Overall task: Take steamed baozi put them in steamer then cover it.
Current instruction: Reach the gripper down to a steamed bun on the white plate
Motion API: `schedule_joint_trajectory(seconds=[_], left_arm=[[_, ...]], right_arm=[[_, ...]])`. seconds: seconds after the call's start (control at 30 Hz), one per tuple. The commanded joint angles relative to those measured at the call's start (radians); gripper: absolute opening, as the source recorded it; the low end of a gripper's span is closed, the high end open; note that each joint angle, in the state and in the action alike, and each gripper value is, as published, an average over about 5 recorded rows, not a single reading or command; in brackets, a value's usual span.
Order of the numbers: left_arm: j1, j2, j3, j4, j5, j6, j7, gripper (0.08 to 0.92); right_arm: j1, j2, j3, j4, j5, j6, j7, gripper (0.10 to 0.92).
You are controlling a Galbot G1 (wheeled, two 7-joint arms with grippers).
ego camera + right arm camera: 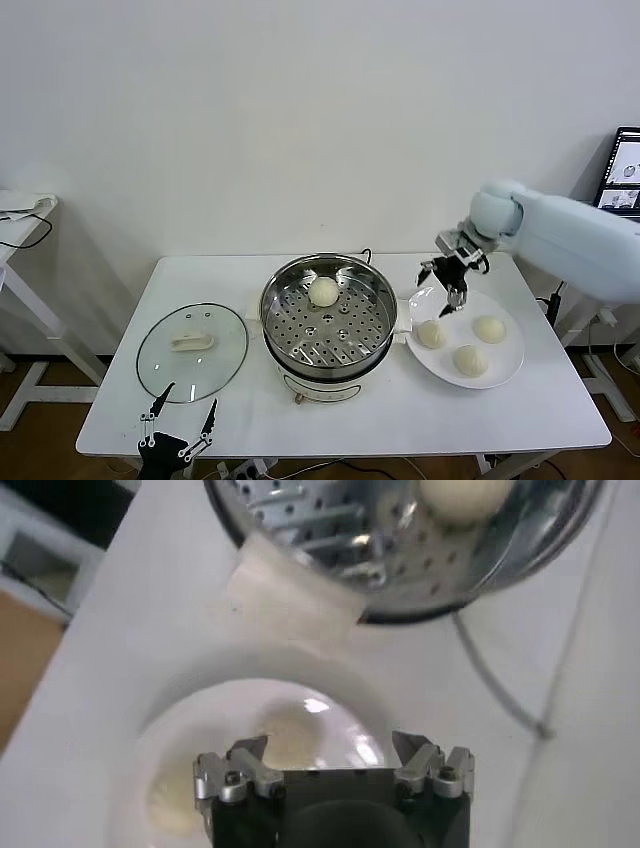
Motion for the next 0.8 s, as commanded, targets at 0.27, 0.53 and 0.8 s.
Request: schedule_joint_trajectory(seconds=[0.27, 0.53, 0.8], left_arm=[[0.007, -0.003, 0.022, 0.026, 0.016, -0.02, 0.002, 0.823], [0.011, -0.002, 0.025, 0.012, 0.016, -0.021, 0.006, 0.823], [0.01, 0.0, 0.016, 0.014, 0.014, -0.025, 0.006, 0.823]], right_arm=[[-0.17, 0.004, 0.034, -0.086, 0.015, -0.103, 0.129, 0.823], [-0.209, 0.041, 0.069, -0.131, 0.01, -0.092, 0.192, 0.823], [-0.208, 0.045, 0.063, -0.136, 0.0, -0.097, 0.186, 0.798]])
